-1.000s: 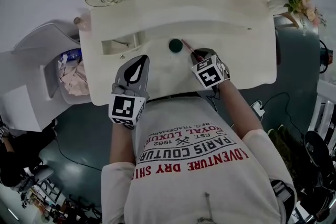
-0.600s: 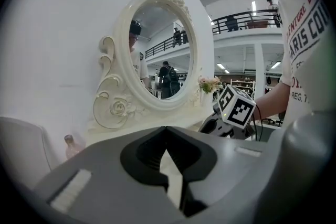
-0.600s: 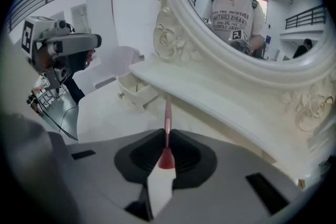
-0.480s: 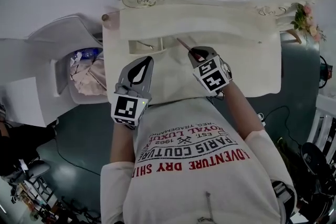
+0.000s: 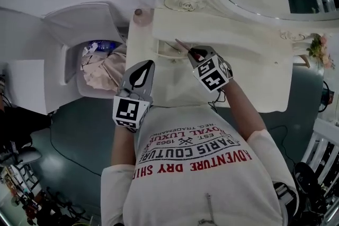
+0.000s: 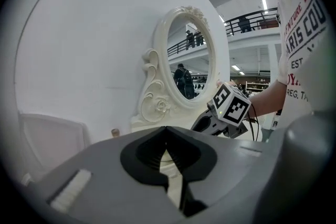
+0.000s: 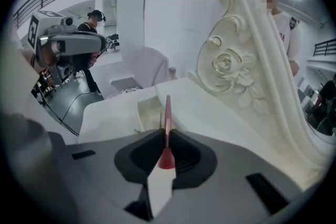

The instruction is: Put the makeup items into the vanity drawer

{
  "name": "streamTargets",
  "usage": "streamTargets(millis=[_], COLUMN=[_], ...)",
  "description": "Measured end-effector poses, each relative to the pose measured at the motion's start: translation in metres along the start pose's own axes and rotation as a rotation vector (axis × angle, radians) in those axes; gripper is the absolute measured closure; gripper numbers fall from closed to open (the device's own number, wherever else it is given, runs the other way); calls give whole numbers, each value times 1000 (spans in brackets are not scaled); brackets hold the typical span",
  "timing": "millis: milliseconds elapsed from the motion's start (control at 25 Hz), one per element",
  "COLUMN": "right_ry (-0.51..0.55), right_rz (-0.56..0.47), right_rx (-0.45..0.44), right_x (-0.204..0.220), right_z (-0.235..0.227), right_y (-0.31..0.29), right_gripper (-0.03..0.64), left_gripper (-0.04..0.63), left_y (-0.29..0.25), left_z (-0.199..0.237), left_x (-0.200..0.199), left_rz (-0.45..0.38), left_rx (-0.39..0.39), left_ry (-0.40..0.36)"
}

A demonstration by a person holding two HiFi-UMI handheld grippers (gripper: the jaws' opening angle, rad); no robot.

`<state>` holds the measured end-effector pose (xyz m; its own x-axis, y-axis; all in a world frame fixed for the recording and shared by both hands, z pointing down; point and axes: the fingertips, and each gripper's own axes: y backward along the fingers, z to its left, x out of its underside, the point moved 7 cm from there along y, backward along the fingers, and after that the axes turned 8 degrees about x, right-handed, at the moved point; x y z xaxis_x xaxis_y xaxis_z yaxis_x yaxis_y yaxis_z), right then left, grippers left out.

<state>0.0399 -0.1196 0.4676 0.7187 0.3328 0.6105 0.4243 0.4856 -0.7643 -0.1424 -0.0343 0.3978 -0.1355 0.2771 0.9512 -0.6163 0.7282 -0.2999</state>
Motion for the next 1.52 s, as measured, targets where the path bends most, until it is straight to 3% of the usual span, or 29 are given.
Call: streamTargets(millis=[360,520,880,1040,1520], right_ry=[106,102,-23,-143,-383], right_rz=[56,67,41,14,87], right_rx=[-67,-64,-41,-15,119], right_x=[-19,-23,-20,-6,94], right_z=[26,31,23,10,-35], right_y=[-44,-54,-42,-22,32], right_gripper=[566,565,491,479,452], left_gripper=[584,584,584,584,584], left_y=[26,34,29,12,-56], left_z=[29,36,41,35,-8], left_x=[16,23,22,13,-4], left_rz=[4,18,16,8,24], left_rx=[-73,-93,-62,-12,178], left_ry=[61,77,71,49,-6])
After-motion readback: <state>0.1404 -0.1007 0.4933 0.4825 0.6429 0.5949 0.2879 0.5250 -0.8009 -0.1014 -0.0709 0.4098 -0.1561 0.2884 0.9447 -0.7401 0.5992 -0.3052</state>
